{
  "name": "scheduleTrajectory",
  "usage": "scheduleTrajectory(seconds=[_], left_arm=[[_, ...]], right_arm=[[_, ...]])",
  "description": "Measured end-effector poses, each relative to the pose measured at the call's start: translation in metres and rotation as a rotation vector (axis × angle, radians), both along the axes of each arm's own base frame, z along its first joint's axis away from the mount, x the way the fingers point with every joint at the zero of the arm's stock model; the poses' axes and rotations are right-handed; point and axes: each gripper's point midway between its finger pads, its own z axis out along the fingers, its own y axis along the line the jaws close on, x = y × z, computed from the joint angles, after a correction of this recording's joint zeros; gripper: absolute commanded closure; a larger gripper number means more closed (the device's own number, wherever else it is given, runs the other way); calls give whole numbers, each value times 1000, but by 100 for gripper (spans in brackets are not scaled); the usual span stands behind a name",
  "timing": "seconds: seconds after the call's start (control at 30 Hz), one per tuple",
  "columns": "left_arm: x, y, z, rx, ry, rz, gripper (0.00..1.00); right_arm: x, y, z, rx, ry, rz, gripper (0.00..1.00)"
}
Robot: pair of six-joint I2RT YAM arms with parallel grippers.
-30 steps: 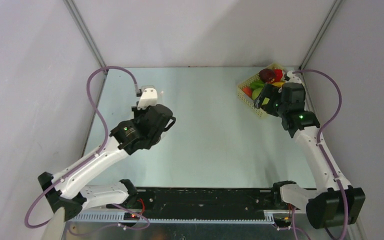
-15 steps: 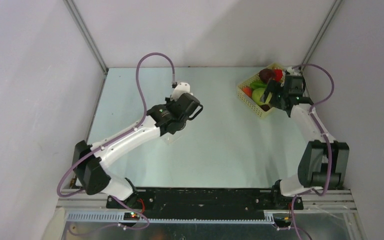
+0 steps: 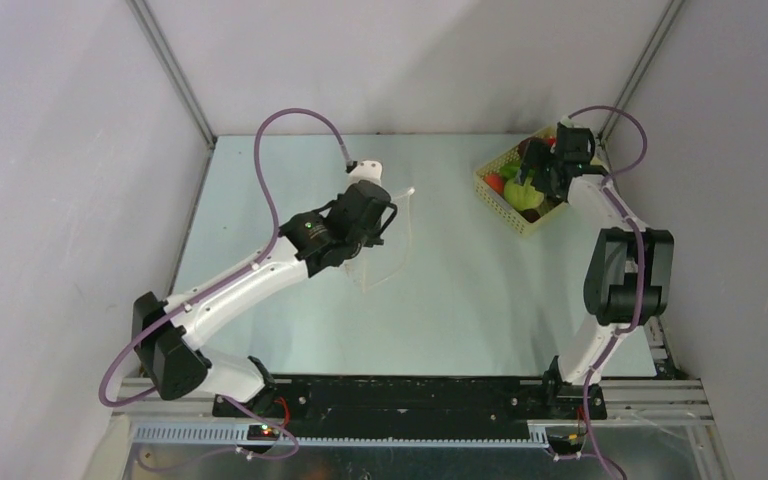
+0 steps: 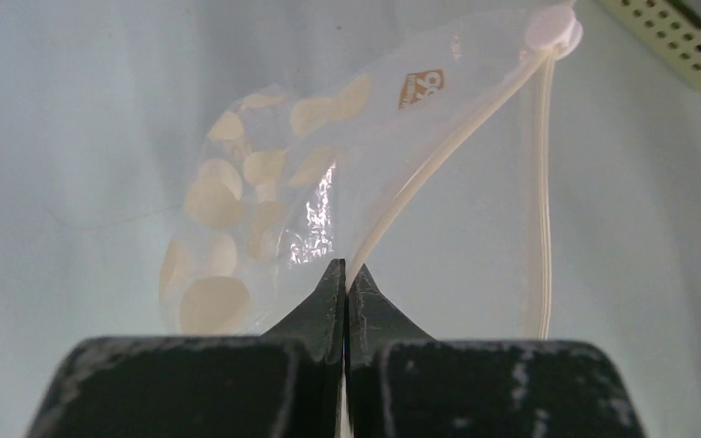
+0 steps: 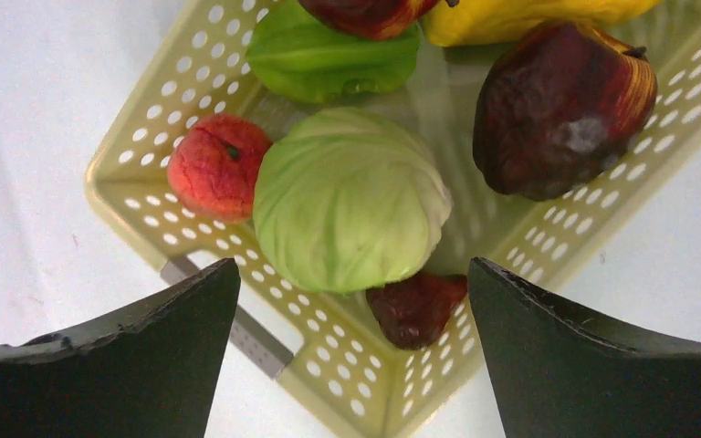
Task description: Place the food in the zip-top bag and seal the zipper
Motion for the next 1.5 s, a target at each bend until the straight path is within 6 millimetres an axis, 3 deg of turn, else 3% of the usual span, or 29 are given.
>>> scheduleTrajectory(seconds=[0.2,0.43,0.77,0.9,1.1,1.17,1.3,1.5], left_arm=[[-2,-8,3,-52,8,-12,100],[-3,-12,2,-74,21,-16,100],[-4,-15,1,-92,24,-15,100],[-4,-15,0,-101,27,-15,100],[-5,-16,0,-113,27,-13,100],[-5,-16,2,-119,26,-11,100],[-6,-16,6,-133,19,-8,100],[-10,-12,6,-158,17,7,100]], right_arm=[[19,3,-14,-41,31,-2,0],[24,15,-34,-80,85,-2,1],[26,-2,-46,-113,107,-149,6],[26,-4,-46,-114,105,-170,20],[28,-6,-46,-82,101,-171,74],[28,-7,-46,-69,99,-175,83],[27,-8,-47,-60,100,-174,96],[13,-7,-27,-54,82,-169,98]])
